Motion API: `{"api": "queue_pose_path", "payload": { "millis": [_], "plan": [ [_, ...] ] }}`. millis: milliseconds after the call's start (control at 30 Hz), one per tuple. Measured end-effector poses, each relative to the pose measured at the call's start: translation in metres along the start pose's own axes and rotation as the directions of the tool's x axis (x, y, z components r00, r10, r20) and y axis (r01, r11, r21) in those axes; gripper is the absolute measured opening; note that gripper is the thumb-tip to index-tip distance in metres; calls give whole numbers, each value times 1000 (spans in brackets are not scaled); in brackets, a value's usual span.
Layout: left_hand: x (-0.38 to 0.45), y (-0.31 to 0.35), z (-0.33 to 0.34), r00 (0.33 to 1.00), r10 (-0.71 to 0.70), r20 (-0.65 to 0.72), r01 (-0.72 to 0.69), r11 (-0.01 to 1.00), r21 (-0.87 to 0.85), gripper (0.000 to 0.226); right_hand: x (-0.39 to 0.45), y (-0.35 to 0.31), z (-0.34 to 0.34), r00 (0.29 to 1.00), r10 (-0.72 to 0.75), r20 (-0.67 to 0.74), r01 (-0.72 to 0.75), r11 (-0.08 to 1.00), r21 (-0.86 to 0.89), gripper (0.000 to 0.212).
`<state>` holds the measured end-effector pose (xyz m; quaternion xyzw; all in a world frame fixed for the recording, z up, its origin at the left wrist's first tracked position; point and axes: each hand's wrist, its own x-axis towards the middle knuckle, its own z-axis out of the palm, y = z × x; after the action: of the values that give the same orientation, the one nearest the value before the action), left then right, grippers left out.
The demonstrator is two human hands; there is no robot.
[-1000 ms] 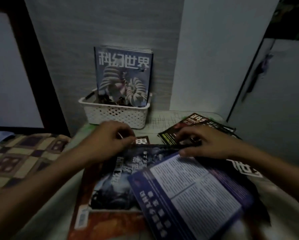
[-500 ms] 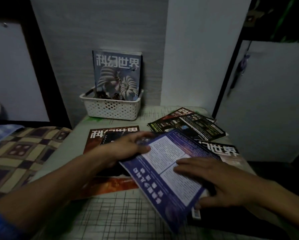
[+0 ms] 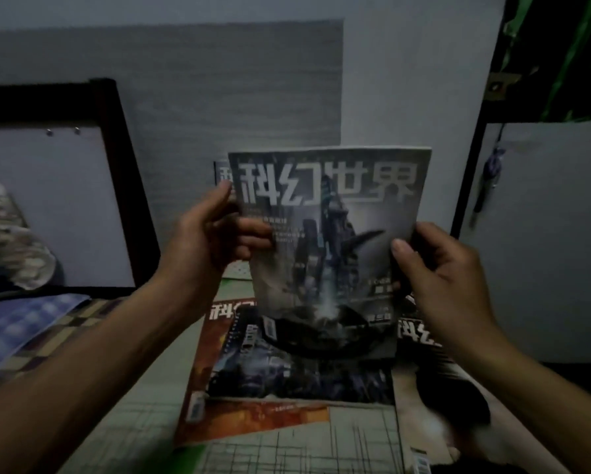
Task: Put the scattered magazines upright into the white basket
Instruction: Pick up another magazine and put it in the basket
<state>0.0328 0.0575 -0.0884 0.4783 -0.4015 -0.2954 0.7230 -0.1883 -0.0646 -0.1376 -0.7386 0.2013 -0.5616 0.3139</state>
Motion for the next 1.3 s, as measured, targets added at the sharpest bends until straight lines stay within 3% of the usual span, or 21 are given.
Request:
{"api": "queue_pose_path", "payload": {
  "millis": [67,133,267,367,433,500,600,700,800,900,1033,1200,1300],
  "plan": [
    [5,7,-6,986,164,-20,-160,978,132,28,9,-6,11,1000,26,17,-27,997,73,21],
    [6,0,-19,972,232,-42,-214,941,263,17,6,2,21,992,101,81,-106,993,56,20],
    [1,-63,-42,986,122,-115,-64,909,413,16,-15,39,44,915,297,272,-306,952,-11,24],
    [1,-118,-55,992,83,-95,-23,859,511,23,-22,61,59,931,260,257,-223,961,-165,31],
    [13,-133,-59,982,126,-139,-38,858,512,20,-9,66,66,939,267,217,-236,959,-160,28],
    [34,-128,-61,961,199,-190,-86,873,479,16,19,61,73,969,180,172,-156,977,-145,19],
    [82,-95,-66,894,381,-237,-203,815,542,11,77,41,95,993,40,112,-28,994,-107,8],
    [135,-62,-79,848,458,-267,-234,774,588,16,128,32,129,996,-37,81,43,996,-81,17],
    [179,-66,-103,863,452,-227,-154,661,734,23,157,60,164,991,-31,127,58,974,-220,22],
    [204,-99,-125,900,383,-210,-31,536,844,26,163,109,189,984,77,159,-23,950,-312,17],
    [217,-139,-138,920,298,-254,71,511,856,22,155,162,203,971,170,166,-86,902,-424,21],
    [227,-157,-140,923,273,-270,179,314,932,28,155,177,207,976,185,117,-119,897,-425,12],
    [232,-159,-137,917,263,-301,236,249,939,27,152,177,208,971,239,-1,-223,904,-365,29]
  ]
}}
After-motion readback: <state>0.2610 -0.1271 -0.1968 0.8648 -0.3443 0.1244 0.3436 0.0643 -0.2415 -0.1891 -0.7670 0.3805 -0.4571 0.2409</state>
